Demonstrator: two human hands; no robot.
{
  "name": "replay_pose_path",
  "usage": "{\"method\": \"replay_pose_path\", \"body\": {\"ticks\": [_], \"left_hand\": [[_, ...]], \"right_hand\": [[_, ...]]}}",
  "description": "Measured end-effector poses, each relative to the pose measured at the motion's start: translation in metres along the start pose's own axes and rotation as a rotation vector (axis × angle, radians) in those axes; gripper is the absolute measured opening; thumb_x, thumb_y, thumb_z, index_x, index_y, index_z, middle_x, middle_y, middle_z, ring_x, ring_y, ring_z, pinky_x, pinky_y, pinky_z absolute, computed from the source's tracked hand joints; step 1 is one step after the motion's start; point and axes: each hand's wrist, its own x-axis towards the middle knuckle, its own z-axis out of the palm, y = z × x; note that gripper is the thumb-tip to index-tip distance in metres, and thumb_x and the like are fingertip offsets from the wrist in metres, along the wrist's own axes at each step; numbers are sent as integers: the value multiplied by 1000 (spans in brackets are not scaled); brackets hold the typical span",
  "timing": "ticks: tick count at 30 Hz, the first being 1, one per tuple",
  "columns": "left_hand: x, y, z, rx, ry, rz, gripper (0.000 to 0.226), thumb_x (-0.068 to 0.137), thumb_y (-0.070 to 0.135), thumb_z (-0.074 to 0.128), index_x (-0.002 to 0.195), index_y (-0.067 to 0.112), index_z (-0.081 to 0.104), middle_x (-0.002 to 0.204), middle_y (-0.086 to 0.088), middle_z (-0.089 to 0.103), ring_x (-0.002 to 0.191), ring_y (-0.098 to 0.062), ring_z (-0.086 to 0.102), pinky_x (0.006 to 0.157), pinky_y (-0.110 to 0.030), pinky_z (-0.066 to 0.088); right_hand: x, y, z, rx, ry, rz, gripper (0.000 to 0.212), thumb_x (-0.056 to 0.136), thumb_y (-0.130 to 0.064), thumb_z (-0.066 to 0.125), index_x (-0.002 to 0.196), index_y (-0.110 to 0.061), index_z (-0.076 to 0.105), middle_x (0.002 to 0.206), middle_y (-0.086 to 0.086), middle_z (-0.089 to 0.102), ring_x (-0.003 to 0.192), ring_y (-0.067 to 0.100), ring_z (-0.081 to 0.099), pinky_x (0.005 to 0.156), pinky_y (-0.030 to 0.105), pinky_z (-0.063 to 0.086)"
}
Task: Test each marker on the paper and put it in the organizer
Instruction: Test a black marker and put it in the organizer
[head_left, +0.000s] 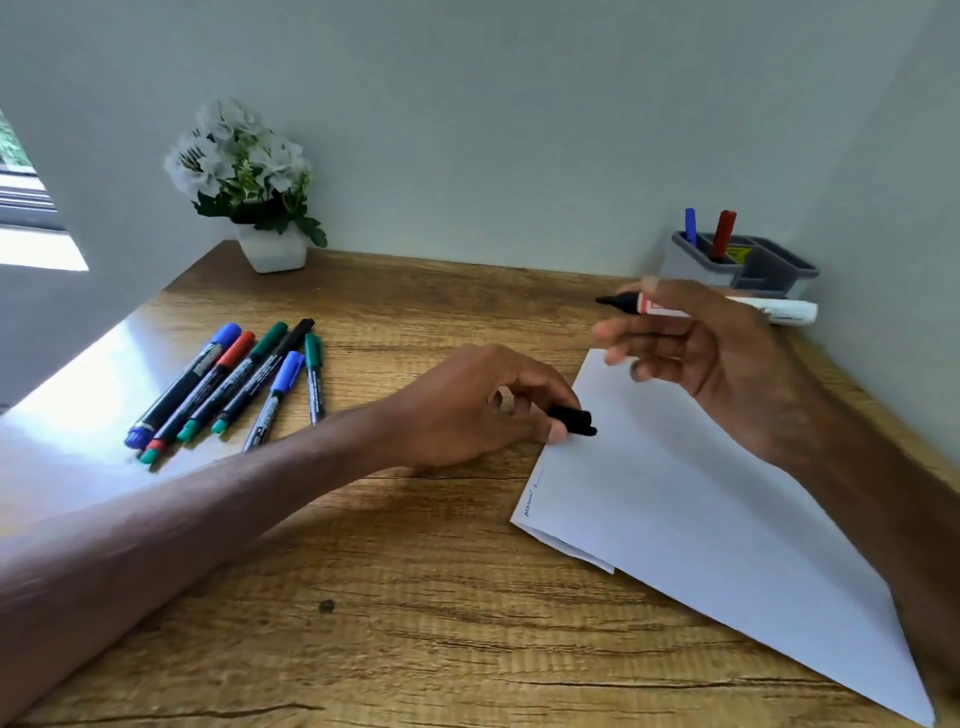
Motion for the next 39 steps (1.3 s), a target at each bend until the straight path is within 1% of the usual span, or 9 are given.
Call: {"method": "replay_pose_path", "body": {"ticks": [6, 9, 11, 14, 19, 23, 29, 34, 39], "left_hand": [[1, -1, 3, -93, 59, -54, 24, 86, 27, 81, 110, 25, 80, 94, 13, 78, 69, 6, 58, 59, -9, 41], [1, -1, 3, -139, 64, -87, 28, 84, 30, 82, 111, 23, 80, 97, 13, 80, 84, 2, 72, 75, -23, 58], [1, -1, 3, -157, 55, -99, 27, 84, 29, 82, 110, 22, 80, 95, 14, 80, 88, -2, 74, 79, -24, 60], [0, 0, 4, -188, 68, -128, 24, 83, 29, 83, 105, 20, 82, 90, 14, 80, 83, -1, 75, 71, -13, 53], [0, 5, 3, -205, 71, -188, 22, 84, 29, 82, 104, 18, 82, 83, 14, 79, 70, 6, 70, 61, -7, 47], [1, 6, 3, -217, 62, -219, 23, 83, 33, 83, 102, 21, 83, 81, 15, 79, 74, 2, 72, 66, -15, 53], [2, 5, 0, -282, 36, -241, 23, 84, 27, 82, 103, 14, 82, 75, 10, 78, 55, 8, 62, 51, -5, 41], [3, 5, 0, -312, 29, -249, 23, 84, 26, 82, 102, 12, 82, 75, 7, 79, 53, 7, 60, 50, -5, 40], [3, 5, 0, -305, 13, -261, 23, 83, 30, 82, 102, 16, 82, 79, 5, 80, 58, 2, 63, 52, -10, 42]], "right_hand": [[-35, 5, -5, -234, -301, 111, 21, 87, -15, 73, 100, 3, 75, 90, 27, 73, 68, 27, 71, 53, 30, 58], [-42, 10, 3, -301, -384, 222, 20, 83, -8, 77, 103, -3, 76, 94, 28, 75, 76, 31, 74, 65, 35, 62], [-46, 14, 9, -294, -361, 241, 21, 82, -9, 76, 101, -2, 76, 93, 29, 75, 76, 33, 74, 67, 37, 63], [-49, 22, 15, -306, -292, 211, 24, 78, -16, 79, 96, 0, 77, 85, 28, 74, 65, 31, 72, 60, 35, 62], [-52, 26, 18, -287, -252, 158, 19, 76, -5, 80, 95, -3, 79, 84, 27, 75, 68, 30, 75, 60, 33, 63], [-51, 34, 18, -311, -210, 22, 19, 72, -2, 86, 87, 4, 76, 70, 26, 69, 54, 30, 65, 50, 36, 59], [-43, 46, 27, -395, -179, -219, 3, 74, 1, 70, 73, -2, 70, 52, -1, 64, 34, 14, 51, 37, 24, 43], [-44, 50, 27, -474, -223, -311, 6, 73, 5, 70, 71, 0, 70, 57, -19, 64, 45, -1, 55, 48, 8, 38], [-44, 52, 25, -515, -229, -346, 2, 71, 3, 70, 72, 1, 70, 64, -19, 67, 53, -2, 57, 53, 6, 38]]}}
